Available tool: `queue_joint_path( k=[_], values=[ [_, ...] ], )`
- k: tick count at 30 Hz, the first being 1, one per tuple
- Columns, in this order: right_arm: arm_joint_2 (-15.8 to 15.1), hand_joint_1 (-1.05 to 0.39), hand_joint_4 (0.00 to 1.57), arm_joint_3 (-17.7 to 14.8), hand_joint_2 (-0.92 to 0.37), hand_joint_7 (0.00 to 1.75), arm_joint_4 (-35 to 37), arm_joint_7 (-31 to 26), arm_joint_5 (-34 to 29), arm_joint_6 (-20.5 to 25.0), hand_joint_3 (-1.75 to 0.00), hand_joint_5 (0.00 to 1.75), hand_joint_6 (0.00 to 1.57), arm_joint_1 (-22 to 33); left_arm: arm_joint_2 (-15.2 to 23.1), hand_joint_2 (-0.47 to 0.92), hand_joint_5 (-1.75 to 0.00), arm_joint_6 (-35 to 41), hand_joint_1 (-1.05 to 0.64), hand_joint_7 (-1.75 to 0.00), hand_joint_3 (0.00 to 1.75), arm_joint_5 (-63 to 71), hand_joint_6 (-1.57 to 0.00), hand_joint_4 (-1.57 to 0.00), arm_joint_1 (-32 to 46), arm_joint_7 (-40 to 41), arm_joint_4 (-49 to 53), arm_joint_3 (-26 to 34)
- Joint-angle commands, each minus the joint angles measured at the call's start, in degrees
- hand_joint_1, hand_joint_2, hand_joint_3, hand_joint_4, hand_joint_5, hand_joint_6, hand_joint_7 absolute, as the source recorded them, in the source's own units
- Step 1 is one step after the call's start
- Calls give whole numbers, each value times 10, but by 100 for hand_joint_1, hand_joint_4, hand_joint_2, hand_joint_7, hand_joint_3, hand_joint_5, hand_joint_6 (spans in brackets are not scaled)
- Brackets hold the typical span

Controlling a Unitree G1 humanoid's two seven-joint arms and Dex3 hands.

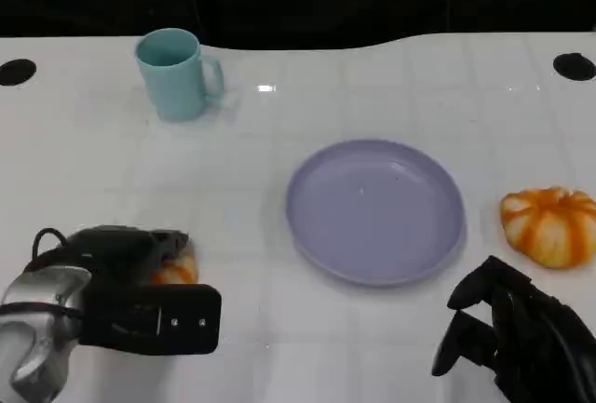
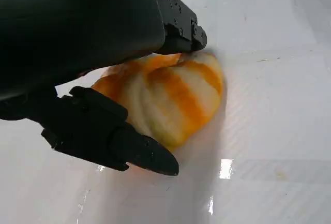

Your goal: Grasp the bread from the table and place it into the plate.

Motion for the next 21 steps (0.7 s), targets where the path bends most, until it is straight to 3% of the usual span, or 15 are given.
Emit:
queue_joint_path(
  k=[1,2,3,5,6,8,11,12,13,14,15,18,21],
  values=[
    [-6,-53,64,-4,-92,170,-3,0,0,-4,-48,175,44,1,-7,90,-17,-22,-28,-9,4,-36,-36,-31,3,54,51,11],
    [-6,-54,64,-4,-92,170,-4,-1,0,-3,-48,175,44,1,-10,91,-22,-32,-25,-10,7,-47,-44,-41,3,70,62,17],
    [-6,-54,64,-4,-92,170,-5,-2,0,-1,-48,175,43,2,-13,92,-34,-44,-21,-13,16,-58,-61,-56,3,89,76,23],
    [-6,-54,64,-4,-92,170,-7,-2,1,1,-48,175,43,2,-16,92,-51,-72,-19,-15,26,-74,-81,-67,0,124,102,30],
    [-6,-54,63,-4,-92,170,-7,-2,2,1,-48,175,42,2,-16,92,-91,-86,-19,-26,29,-80,-97,-73,-2,140,115,31],
    [-6,-54,63,-5,-92,170,-7,-1,2,1,-48,175,42,2,-15,92,-116,-105,-19,-34,30,-86,-104,-73,-7,159,133,29],
    [-6,-54,63,-4,-92,170,-7,-1,1,1,-48,175,41,2,-15,92,-125,-130,-19,-37,31,-88,-106,-73,-12,198,152,27],
    [-6,-53,63,-3,-92,170,-8,-1,0,1,-48,175,41,3,-16,92,-154,-145,-22,-114,44,-87,-86,-80,-13,222,161,27],
    [-7,-53,63,-3,-92,170,-9,-2,-2,0,-48,175,41,3,-17,91,-164,-161,-23,-143,49,-87,-76,-82,-13,247,168,29],
    [-7,-53,63,-2,-92,170,-10,-3,-3,-1,-48,175,41,3,-17,89,-169,-173,-23,-159,51,-87,-71,-83,-14,264,174,29],
    [-6,-53,62,-2,-92,170,-9,-2,-3,-4,-49,175,41,4,-18,88,-172,-184,-22,-168,52,-89,-68,-84,-15,277,179,30],
    [-5,-52,62,-3,-92,170,-10,-2,1,-1,-49,175,41,4,-18,86,-174,-208,-21,-174,54,-95,-67,-86,-16,302,189,32],
    [-5,-53,62,-5,-92,170,-11,-4,4,6,-49,175,41,4,-18,73,-175,-233,-21,-175,84,-97,-66,-84,-13,329,188,35]
  ],
)
